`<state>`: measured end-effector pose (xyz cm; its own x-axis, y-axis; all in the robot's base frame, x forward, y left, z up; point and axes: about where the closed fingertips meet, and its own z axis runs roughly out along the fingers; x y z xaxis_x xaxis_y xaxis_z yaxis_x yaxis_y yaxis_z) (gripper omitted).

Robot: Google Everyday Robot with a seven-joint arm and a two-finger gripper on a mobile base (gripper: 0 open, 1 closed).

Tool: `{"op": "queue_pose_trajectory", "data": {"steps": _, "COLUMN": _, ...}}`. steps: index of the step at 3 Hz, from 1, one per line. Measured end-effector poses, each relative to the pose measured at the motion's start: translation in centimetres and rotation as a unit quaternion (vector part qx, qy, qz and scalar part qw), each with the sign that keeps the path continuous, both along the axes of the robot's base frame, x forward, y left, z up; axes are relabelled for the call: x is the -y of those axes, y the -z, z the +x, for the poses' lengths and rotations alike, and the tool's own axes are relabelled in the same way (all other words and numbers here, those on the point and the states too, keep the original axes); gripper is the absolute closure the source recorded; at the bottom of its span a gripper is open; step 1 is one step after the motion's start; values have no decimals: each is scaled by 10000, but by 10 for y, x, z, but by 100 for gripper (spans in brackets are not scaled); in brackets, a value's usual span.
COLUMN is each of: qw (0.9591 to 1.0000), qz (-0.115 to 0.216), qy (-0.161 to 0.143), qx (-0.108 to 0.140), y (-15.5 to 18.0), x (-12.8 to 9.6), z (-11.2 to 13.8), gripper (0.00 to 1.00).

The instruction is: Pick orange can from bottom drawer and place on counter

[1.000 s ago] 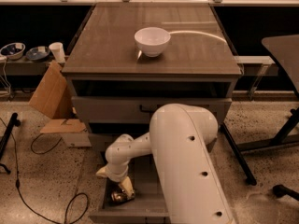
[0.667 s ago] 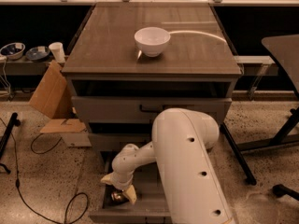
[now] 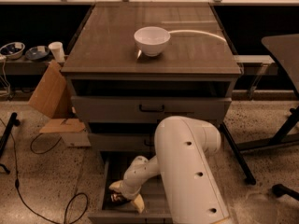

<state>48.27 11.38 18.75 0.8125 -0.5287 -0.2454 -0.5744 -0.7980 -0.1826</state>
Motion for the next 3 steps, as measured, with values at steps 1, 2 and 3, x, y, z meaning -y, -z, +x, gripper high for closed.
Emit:
{"op": "queue_pose_trajectory", "data": {"steps": 1, "qw": 10000, "qz": 0, "qy": 0, "qx": 0, "y": -3, "x": 0, "z": 0, "gripper": 0}}
{"op": "queue_pose_trajectory", "data": {"steps": 2, "qw": 9995, "qz": -30, "qy": 51, "qx": 302, "y": -7, "x": 3, "z": 13, "gripper": 0}}
{"op": "queue_pose_trajectory", "data": {"steps": 3, "qw": 9983, "qz": -46, "qy": 103, "qx": 568, "y": -13, "x": 5, "z": 25, "gripper": 0}}
